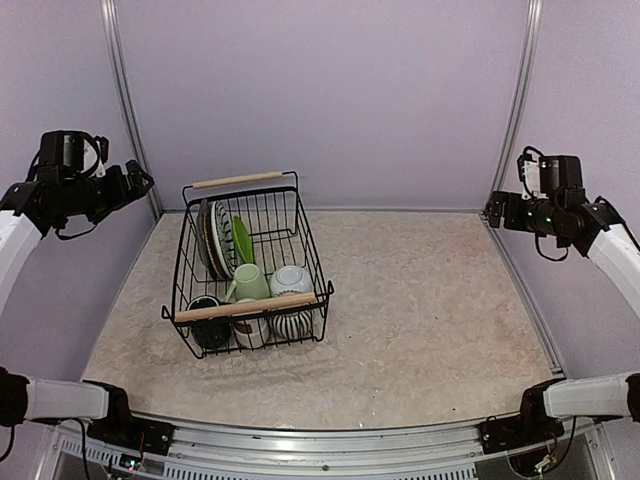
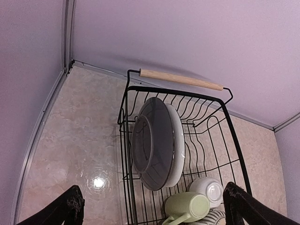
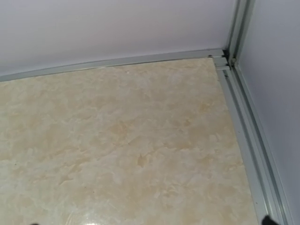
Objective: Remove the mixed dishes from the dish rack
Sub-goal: Grab the plate from the dish rack.
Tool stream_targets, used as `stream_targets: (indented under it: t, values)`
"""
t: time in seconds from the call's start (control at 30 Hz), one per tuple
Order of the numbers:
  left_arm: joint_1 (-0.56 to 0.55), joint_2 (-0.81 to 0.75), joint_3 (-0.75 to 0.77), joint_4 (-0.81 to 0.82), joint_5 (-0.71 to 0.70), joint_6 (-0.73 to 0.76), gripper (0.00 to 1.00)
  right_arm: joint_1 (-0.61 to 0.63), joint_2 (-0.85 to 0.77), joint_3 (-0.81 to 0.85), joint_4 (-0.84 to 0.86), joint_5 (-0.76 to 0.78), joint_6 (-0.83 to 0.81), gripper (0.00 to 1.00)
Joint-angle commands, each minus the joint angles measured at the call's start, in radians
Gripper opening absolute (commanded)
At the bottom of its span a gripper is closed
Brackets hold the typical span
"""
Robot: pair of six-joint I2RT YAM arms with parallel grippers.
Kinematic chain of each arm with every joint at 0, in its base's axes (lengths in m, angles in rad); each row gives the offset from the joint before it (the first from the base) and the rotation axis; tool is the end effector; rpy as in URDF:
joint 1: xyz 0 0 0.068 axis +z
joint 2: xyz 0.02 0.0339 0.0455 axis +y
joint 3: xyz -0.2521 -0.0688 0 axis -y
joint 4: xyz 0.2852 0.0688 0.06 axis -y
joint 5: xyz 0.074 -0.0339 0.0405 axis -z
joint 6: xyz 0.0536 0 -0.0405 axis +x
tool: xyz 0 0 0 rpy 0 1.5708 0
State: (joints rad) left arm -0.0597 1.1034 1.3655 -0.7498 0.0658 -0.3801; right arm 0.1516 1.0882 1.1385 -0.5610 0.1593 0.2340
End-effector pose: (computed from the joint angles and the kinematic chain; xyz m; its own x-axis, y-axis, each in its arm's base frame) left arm 0.2782 -0.0202 0.4107 -0.4780 -0.3423 -0.8089 -0.0644 0.9321 -0.3564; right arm 0.2934 0.0362 0.3490 -0.4729 0.1593 -0.8666 0.1001 0.9869 0.1269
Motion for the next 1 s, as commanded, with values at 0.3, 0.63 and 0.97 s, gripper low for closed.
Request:
stream_targets:
  t: [0.3, 0.63, 0.97]
  values:
    - [-0.045, 0.093, 0.023, 0.027, 0.129, -0.064, 0.99, 0.031, -0.072, -0.043, 0.057, 0.101, 0.057, 1.00]
    - [-0.158, 0.286, 0.141, -0.061, 0.164, -0.108, 0.94, 0.031, -0.011, -0.081, 0.048, -0.067, 0.061, 1.00]
    - [-0.233, 0.475, 0.275, -0.152, -0.125, -0.076, 0.74, 0.039, -0.018, -0.106, 0.061, -0.119, 0.076, 1.00]
